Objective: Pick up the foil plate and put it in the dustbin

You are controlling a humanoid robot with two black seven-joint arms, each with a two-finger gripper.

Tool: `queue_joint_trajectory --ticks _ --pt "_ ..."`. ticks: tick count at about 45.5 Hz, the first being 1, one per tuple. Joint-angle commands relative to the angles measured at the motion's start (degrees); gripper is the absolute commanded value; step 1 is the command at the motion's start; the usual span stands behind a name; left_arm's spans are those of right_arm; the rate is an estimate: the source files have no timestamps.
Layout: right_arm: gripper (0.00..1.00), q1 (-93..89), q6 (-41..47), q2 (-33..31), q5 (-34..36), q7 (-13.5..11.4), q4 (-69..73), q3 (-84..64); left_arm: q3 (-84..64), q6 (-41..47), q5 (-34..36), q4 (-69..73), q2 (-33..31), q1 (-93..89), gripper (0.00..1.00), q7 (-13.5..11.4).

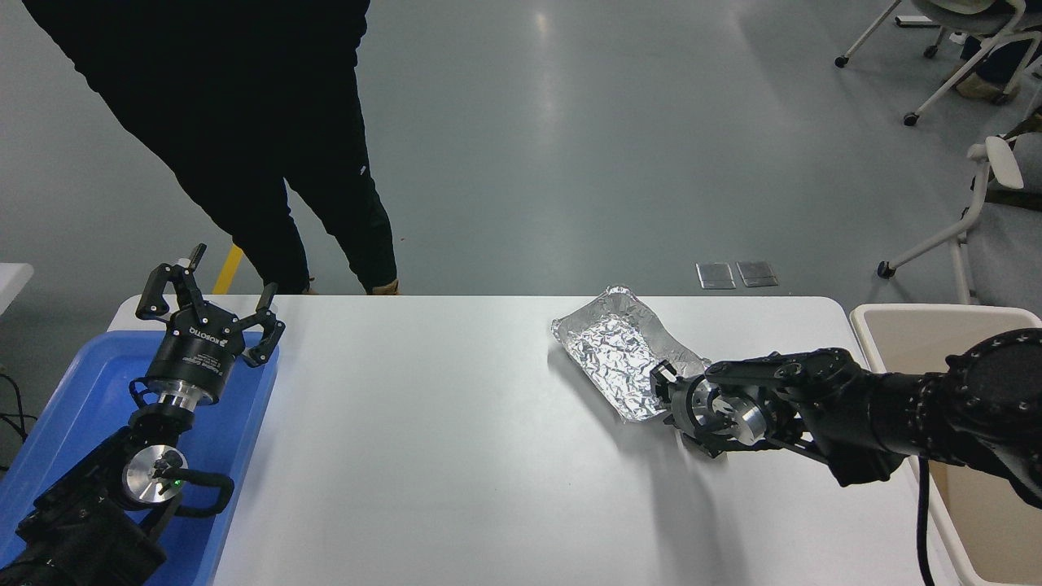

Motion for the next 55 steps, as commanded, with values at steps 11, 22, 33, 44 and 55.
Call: queue_joint_trajectory --ticks 11,22,33,44,55 --pt "0.0 0.54 0.5 0.68 -0.66 0.95 -0.02 -0.71 0.0 0.06 -0.01 0.0 -0.02 0.0 0.98 -0.01" --pt "0.0 6.25 1.64 -3.54 -1.98 0.95 1.56 -3.88 0.0 0.06 -0.01 0.0 -0.02 0.0 0.98 -0.01" --pt "0.0 16.53 9.11 -14.7 -2.16 0.68 9.99 -6.24 0.0 0.06 -0.01 0.0 -0.02 0.0 0.98 0.08" --pt "0.0 30.85 16.93 -25.77 -2.25 0.51 19.48 -12.57 0.0 0.06 -0.01 0.0 -0.02 0.0 0.98 0.08" --pt "0.0 41.67 22.65 -33.86 -6.11 0.33 24.32 -15.56 0.0 -0.03 -0.01 0.0 -0.02 0.0 0.98 0.08"
